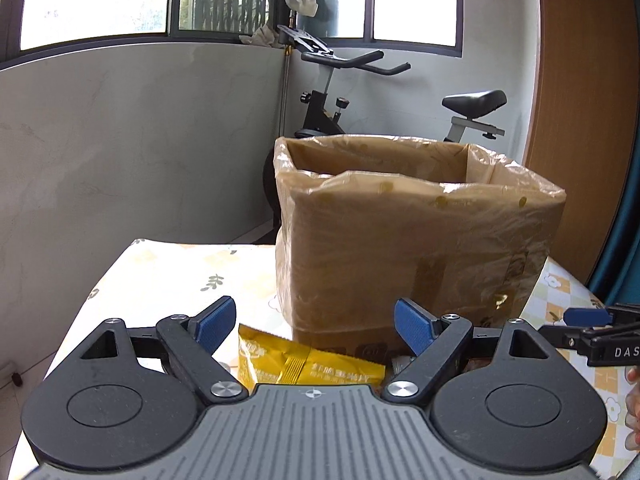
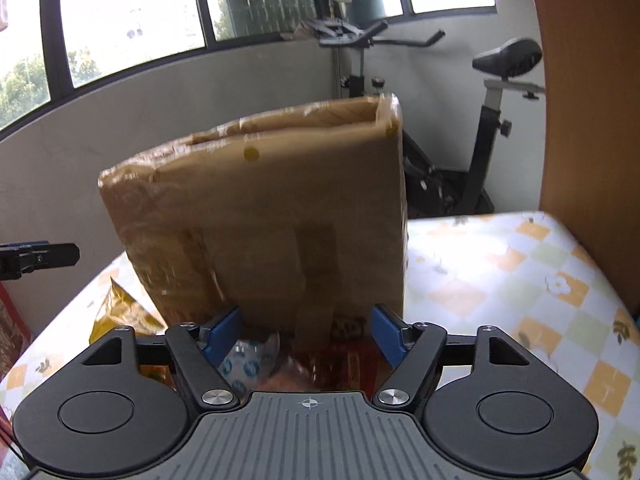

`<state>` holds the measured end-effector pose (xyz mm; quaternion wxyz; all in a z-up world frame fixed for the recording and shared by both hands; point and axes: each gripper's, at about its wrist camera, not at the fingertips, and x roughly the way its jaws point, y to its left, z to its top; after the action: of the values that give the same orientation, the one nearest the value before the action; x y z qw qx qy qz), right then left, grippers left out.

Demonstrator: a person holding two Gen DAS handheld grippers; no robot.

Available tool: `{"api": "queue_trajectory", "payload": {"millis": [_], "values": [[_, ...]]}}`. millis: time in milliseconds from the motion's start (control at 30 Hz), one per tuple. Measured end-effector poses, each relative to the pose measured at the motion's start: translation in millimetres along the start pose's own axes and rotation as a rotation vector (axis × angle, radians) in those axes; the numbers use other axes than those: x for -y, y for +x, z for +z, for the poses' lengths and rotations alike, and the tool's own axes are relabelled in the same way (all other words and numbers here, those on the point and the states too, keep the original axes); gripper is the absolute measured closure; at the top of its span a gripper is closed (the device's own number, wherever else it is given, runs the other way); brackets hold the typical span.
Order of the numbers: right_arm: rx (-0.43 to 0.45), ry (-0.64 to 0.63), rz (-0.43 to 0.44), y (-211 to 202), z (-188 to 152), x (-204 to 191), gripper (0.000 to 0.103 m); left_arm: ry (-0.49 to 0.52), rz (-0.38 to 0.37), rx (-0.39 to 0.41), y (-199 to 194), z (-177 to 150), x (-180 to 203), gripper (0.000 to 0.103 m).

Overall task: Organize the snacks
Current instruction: 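Lower the left gripper to the yellow chips bag while the right gripper reaches the pink bread packet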

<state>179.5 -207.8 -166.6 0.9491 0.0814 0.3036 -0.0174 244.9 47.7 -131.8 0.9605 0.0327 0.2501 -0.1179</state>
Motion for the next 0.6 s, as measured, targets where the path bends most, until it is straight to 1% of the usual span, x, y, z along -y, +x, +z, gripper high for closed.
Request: {"api": "queue_trajectory", "payload": {"millis": [33, 100, 133, 200, 267, 333, 400, 500, 600], "values": [[-0.028, 0.015, -0.003, 4.3, -6.1, -1.1, 0.022, 0.000, -0.002, -0.002, 2.0, -5.1, -2.2, 0.015], [-0.097, 0.045, -0.020, 14.1, -19.4, -4.1, 0.019, 0.003, -0.012, 0.000, 3.2, -14.6, -6.9, 0.015], [-0.122, 0.056, -0.035, 18.4, -23.4, -5.8, 0.015, 0.007, -0.017, 0.000, 3.3, -19.5, -9.4, 0.014], [-0.150, 0.097, -0.079, 26.2, -29.9, -8.7, 0.012, 0.019, -0.022, 0.001, 3.9, -27.0, -13.2, 0.014], [-0.178, 0.159, -0.115, 34.4, -30.4, -8.5, 0.000, 0.036, -0.025, 0.000, 4.7, -34.0, -15.4, 0.014], [-0.189, 0.192, -0.143, 41.4, -28.4, -8.7, 0.000, 0.045, -0.034, 0.001, 5.9, -39.4, -17.7, 0.014], [-0.194, 0.195, -0.157, 47.3, -26.1, -11.2, 0.000, 0.047, -0.044, -0.002, 7.1, -44.3, -20.4, 0.014], [-0.215, 0.150, -0.218, 59.1, -23.0, -19.7, 0.000, 0.053, -0.069, -0.015, 13.6, -52.0, -23.6, 0.014], [-0.238, 0.108, -0.231, 70.3, -25.5, -27.5, 0.000, 0.077, -0.082, -0.033, 22.9, -59.7, -22.3, 0.013]]}}
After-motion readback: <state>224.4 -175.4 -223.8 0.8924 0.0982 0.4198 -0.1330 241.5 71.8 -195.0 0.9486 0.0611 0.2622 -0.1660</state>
